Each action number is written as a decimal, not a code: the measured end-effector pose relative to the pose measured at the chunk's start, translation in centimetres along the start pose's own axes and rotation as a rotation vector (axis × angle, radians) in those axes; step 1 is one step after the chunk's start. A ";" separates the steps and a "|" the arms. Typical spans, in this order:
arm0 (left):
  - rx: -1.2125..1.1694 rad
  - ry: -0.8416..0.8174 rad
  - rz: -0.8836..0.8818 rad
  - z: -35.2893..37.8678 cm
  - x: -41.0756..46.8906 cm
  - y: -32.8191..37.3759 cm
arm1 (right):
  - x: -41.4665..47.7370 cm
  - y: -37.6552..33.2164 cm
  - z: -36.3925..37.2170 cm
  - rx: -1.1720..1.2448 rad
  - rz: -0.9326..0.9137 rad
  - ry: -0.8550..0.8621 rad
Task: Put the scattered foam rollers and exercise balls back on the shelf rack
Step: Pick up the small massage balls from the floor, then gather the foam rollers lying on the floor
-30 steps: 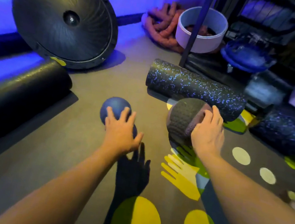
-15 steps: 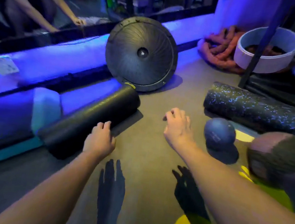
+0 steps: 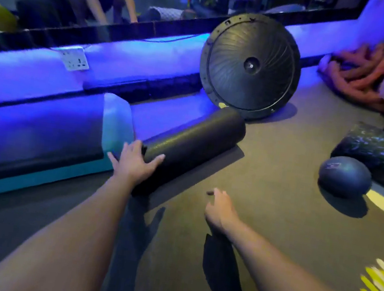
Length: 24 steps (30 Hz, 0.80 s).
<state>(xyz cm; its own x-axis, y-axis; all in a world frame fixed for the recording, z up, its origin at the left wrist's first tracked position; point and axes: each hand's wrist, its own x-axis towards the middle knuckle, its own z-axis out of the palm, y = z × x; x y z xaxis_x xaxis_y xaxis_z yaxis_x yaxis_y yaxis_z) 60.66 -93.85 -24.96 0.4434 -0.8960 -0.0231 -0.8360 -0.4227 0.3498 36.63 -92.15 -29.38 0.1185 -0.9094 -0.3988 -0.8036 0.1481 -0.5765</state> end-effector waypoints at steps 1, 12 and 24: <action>0.002 0.069 0.040 -0.2 -0.6 0.6 | -0.1 0.5 -0.4 0.041 0.040 0.045; -0.045 -0.515 0.057 1.7 -5.6 2.8 | -3.4 0.6 -1.2 1.083 0.440 -0.049; -0.961 -0.677 -0.275 1.8 -13.6 18.8 | -4.6 4.4 -14.8 0.545 0.283 0.139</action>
<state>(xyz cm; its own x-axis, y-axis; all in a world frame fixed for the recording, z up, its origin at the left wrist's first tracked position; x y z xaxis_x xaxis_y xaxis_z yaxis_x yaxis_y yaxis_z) 38.29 -89.83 -19.76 0.0687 -0.8031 -0.5919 -0.0307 -0.5947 0.8033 23.96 -93.02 -19.50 -0.1619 -0.8423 -0.5141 -0.3758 0.5343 -0.7571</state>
